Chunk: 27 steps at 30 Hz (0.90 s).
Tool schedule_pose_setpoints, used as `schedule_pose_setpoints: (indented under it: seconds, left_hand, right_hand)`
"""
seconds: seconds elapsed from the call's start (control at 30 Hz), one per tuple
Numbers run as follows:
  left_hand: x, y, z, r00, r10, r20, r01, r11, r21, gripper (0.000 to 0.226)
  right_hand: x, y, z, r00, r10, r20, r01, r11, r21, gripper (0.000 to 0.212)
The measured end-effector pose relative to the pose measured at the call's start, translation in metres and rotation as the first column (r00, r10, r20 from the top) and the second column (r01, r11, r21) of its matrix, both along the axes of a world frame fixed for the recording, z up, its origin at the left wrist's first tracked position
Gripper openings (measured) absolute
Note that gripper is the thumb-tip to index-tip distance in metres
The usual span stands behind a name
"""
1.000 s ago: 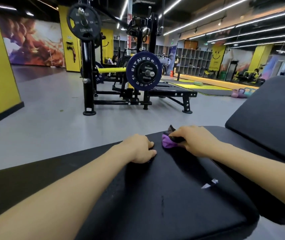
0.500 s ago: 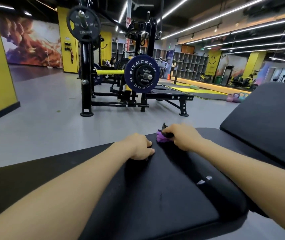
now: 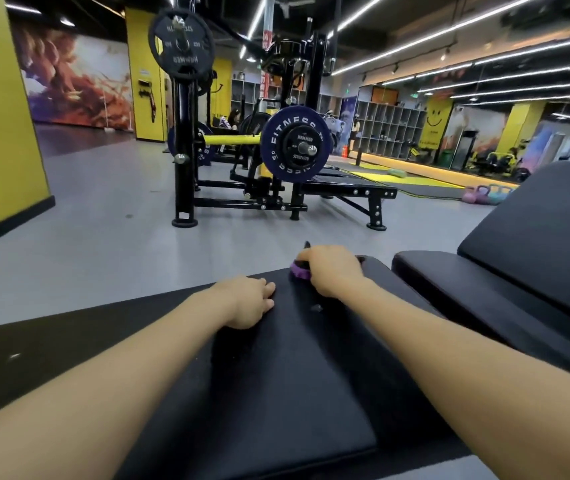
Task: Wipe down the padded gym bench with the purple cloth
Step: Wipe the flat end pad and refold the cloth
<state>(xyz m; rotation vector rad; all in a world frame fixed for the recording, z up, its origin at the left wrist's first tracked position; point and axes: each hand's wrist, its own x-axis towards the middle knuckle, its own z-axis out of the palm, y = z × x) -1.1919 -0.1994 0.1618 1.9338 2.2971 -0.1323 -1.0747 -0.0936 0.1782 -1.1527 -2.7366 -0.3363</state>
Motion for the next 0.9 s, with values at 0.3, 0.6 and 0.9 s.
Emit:
schedule_pose_setpoints:
  seconds: [0.3,0.6,0.9]
  left_hand:
    - [-0.002,-0.005,0.001,1.0,0.01,0.027,-0.01,1.0,-0.006,0.051]
    - [-0.004,-0.004,-0.002,1.0,0.005,0.026,-0.005,1.0,-0.004,0.051]
    - [-0.005,-0.007,0.0,0.999,0.017,0.051,-0.017,1.0,-0.007,0.051]
  right_hand:
    - [0.049,0.035,0.018,0.994,-0.105,0.024,0.106,0.992,-0.065,0.031]
    - [-0.02,-0.008,-0.009,0.991,0.135,-0.012,-0.135,0.991,-0.024,0.023]
    - [0.047,0.032,0.016,0.981,-0.195,0.014,0.195,0.981,0.02,0.021]
